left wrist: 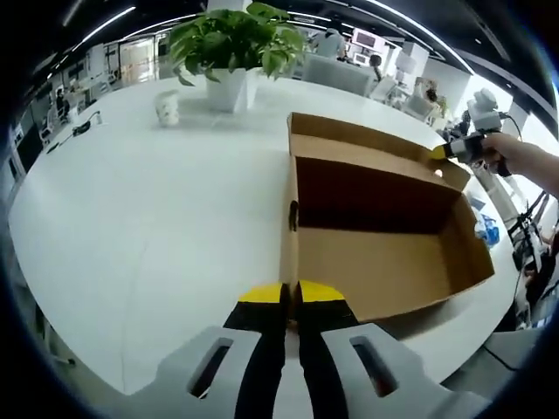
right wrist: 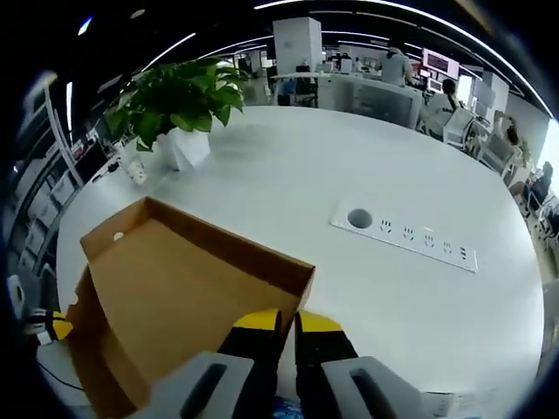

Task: Operate the shoe box by opening the lid, removing the specified soft item, and placing it in the target area until the item is outside and the box remains undamaged.

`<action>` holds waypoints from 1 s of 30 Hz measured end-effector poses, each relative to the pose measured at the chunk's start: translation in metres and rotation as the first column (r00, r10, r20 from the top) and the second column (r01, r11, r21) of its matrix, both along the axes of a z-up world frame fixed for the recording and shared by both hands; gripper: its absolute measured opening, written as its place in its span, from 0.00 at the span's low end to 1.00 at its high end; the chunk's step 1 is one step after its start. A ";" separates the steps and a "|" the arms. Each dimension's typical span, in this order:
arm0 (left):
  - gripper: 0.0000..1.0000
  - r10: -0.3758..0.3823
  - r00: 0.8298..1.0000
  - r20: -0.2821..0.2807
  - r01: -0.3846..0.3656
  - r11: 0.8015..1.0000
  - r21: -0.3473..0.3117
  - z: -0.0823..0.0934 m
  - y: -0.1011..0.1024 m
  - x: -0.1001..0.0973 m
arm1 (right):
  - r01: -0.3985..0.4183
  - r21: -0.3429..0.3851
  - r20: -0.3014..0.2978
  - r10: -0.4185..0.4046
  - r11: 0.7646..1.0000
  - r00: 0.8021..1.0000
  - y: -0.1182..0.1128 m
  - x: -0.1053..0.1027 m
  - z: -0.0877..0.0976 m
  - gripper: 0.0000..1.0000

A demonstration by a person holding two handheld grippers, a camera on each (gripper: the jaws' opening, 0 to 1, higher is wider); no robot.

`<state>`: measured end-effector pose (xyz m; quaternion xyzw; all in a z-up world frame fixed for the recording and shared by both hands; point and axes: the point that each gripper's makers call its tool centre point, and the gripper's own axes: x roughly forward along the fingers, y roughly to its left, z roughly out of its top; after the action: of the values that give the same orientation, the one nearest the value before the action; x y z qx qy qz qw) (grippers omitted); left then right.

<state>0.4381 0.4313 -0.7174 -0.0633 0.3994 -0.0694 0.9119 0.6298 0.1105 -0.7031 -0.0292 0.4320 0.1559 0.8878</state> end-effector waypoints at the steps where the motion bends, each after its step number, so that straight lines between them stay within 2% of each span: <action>1: 0.01 0.000 1.000 0.000 0.000 1.000 -0.002 0.000 0.000 0.000 | 0.004 0.015 0.003 -0.004 1.000 1.000 0.000 0.001 0.002 0.00; 5: 0.02 0.002 1.000 -0.001 -0.002 1.000 -0.007 0.000 0.000 0.000 | -0.030 0.016 0.033 0.030 0.999 0.999 0.001 0.000 0.009 0.01; 11: 0.02 0.003 1.000 -0.001 -0.003 1.000 -0.007 0.000 -0.002 0.000 | -0.031 0.033 0.060 0.029 0.999 0.998 -0.002 -0.004 0.016 0.00; 19: 0.02 0.002 1.000 -0.002 -0.002 1.000 -0.001 0.001 -0.002 0.000 | -0.053 0.056 0.139 0.045 0.997 0.989 0.003 -0.002 0.041 0.00; 30: 0.02 0.001 1.000 -0.001 -0.001 1.000 -0.002 0.001 -0.002 -0.001 | -0.075 0.073 0.205 0.058 0.995 0.977 0.006 -0.009 0.062 0.00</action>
<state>0.4372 0.4297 -0.7166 -0.0644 0.3999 -0.0690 0.9117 0.6209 0.1168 -0.6410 -0.0236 0.3315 0.1990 0.9219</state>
